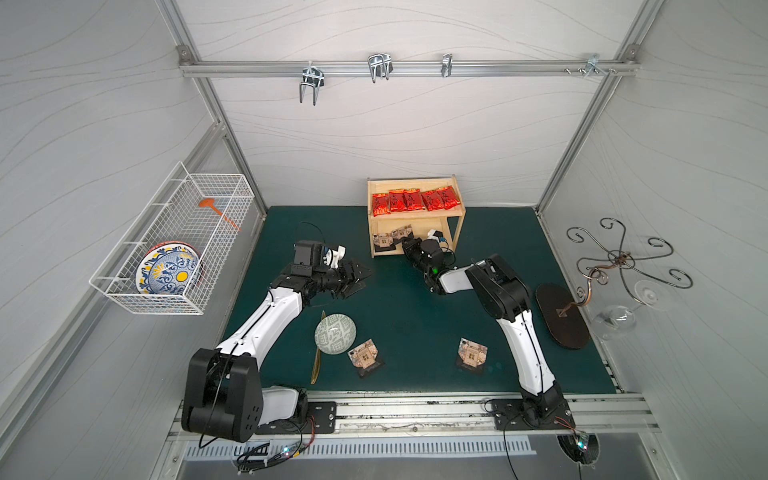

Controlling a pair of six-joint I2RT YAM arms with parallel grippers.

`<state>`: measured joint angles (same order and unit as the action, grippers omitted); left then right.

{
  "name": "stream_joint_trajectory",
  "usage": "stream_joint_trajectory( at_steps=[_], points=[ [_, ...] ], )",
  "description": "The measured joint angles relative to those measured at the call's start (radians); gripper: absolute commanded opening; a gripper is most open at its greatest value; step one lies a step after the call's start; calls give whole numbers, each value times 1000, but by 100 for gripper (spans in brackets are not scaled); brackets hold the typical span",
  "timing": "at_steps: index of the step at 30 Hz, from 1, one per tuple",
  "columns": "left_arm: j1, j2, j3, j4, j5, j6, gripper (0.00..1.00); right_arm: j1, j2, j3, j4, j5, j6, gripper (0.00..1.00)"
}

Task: Place the tea bags on the shelf by color
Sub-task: Place the tea bag on the shelf.

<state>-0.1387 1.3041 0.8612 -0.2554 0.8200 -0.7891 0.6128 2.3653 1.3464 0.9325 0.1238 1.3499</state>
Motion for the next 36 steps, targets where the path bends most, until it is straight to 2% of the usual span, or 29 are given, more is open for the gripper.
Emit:
stream_joint_trajectory(
  at_steps=[5,7,19,28,36],
  points=[
    [2,0,0,0,3,0,65,0,4,0,-26,-1,13,12],
    [3,0,0,1,3,0,65,0,4,0,-39,-1,16,21],
    [19,0,-15,21,4,-18,65,1,-42,-19,-103,-2,28,59],
    [27,0,-21,46,8,-35,64,1,-121,27,-352,-41,66,79],
    [29,-1,-22,53,10,-39,64,-13,-147,135,-624,-102,90,84]
  ],
)
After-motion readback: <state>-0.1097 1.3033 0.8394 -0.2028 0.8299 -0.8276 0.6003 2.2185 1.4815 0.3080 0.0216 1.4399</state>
